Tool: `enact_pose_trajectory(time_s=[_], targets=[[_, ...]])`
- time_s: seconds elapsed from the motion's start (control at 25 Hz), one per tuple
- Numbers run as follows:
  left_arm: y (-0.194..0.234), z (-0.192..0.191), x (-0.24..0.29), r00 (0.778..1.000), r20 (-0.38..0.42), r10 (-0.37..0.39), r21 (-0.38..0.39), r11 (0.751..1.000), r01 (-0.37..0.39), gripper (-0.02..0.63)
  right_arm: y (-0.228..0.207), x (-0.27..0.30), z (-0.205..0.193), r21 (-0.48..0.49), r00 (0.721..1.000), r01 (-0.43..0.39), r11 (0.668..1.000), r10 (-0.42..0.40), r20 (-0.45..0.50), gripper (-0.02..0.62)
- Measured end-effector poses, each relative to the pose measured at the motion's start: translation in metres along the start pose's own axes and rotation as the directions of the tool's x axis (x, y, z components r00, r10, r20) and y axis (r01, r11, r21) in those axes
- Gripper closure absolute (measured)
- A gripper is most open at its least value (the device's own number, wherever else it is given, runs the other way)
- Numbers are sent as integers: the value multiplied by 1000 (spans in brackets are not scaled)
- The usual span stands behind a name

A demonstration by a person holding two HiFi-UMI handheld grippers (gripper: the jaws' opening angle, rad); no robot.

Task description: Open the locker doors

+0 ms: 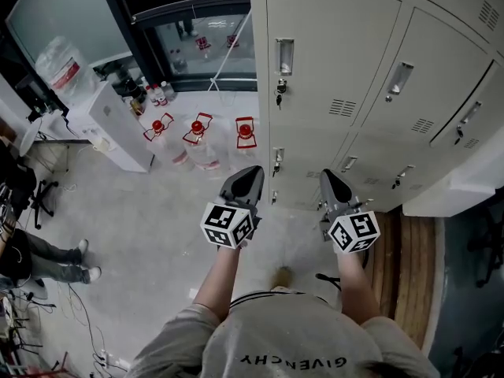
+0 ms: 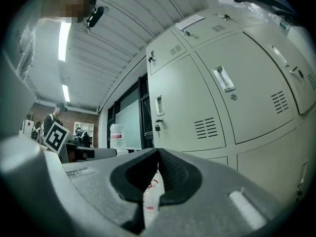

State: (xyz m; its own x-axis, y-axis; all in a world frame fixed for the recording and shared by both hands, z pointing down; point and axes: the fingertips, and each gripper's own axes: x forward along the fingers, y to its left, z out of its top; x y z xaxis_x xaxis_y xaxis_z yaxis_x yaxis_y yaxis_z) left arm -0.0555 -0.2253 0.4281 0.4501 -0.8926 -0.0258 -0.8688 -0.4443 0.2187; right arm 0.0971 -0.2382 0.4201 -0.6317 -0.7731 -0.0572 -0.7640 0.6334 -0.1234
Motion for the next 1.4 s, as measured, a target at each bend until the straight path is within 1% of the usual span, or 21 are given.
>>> enact_pose_trajectory(time_s=[0.24, 0.4, 0.68, 0.76, 0.96, 1.08, 1.2, 1.32, 1.4], targets=[[16, 7, 14, 1000, 12, -7, -8, 1000, 7, 607, 6, 31, 4, -9, 999, -32, 999, 32, 2, 597], [27, 15, 20, 1000, 7, -23, 0, 1000, 23, 607, 10, 49, 7, -2, 999, -32, 999, 32, 7, 597], [52, 46, 38, 998, 5, -65, 2, 998, 65, 607, 21, 85, 36, -7, 998, -27, 1000, 27, 51, 577], [56, 58, 44, 997, 6, -80, 9, 997, 80, 607, 24, 94, 49, -12, 997, -36, 999, 37, 69, 549], [58, 98, 63, 991, 30, -131, 34, 991, 130, 607, 33, 121, 95, -51, 990, -66, 996, 72, 120, 541], [54, 123, 69, 986, 43, -163, 32, 986, 162, 607, 44, 134, 128, -60, 982, -97, 994, 105, 154, 538], [51, 152, 77, 981, 56, -187, 47, 982, 185, 607, 52, 145, 160, -78, 973, -126, 989, 138, 183, 537], [50, 179, 85, 977, 70, -203, 55, 978, 199, 607, 55, 155, 190, -122, 966, -123, 985, 147, 212, 535], [52, 196, 88, 976, 87, -200, 62, 979, 195, 607, 57, 161, 208, -149, 962, -118, 982, 150, 227, 531]])
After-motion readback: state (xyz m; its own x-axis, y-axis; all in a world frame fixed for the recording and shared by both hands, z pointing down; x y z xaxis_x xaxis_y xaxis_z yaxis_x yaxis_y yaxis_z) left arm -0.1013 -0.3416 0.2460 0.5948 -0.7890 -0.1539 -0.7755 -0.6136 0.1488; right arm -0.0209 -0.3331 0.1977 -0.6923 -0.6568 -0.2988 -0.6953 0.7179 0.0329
